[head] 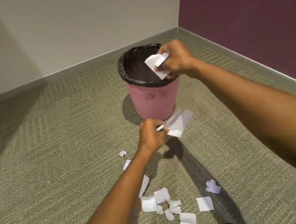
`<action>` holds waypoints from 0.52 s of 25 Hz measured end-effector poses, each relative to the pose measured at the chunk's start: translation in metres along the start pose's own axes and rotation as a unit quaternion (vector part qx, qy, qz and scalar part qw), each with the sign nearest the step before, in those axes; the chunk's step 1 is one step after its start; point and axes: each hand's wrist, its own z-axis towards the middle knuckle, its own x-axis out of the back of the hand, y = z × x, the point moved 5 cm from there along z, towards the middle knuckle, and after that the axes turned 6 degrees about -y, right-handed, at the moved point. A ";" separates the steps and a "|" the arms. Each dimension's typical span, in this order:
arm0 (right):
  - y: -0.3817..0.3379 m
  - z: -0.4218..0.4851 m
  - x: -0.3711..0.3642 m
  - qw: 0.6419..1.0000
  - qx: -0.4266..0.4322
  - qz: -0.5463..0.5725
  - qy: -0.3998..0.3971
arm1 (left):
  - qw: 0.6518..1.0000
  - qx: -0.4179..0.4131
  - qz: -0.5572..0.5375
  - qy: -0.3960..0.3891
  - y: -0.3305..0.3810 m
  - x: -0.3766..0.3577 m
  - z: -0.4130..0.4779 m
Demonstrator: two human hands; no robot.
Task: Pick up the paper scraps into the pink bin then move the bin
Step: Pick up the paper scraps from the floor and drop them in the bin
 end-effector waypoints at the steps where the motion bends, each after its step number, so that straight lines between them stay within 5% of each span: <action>1: 0.005 0.007 0.007 0.998 -0.025 0.016 0.049 | 0.999 0.000 -0.012 0.030 0.012 0.023 0.008; 5: 0.027 0.025 0.020 0.982 -0.098 0.083 0.135 | 0.995 -0.020 -0.022 0.096 0.056 0.099 0.045; 10: 0.032 0.039 0.023 0.975 -0.135 0.086 0.152 | 0.985 0.000 -0.005 0.172 0.093 0.151 0.125; 13: 0.036 0.052 0.017 0.975 -0.154 0.101 0.124 | 0.988 0.062 0.024 0.142 0.094 0.141 0.177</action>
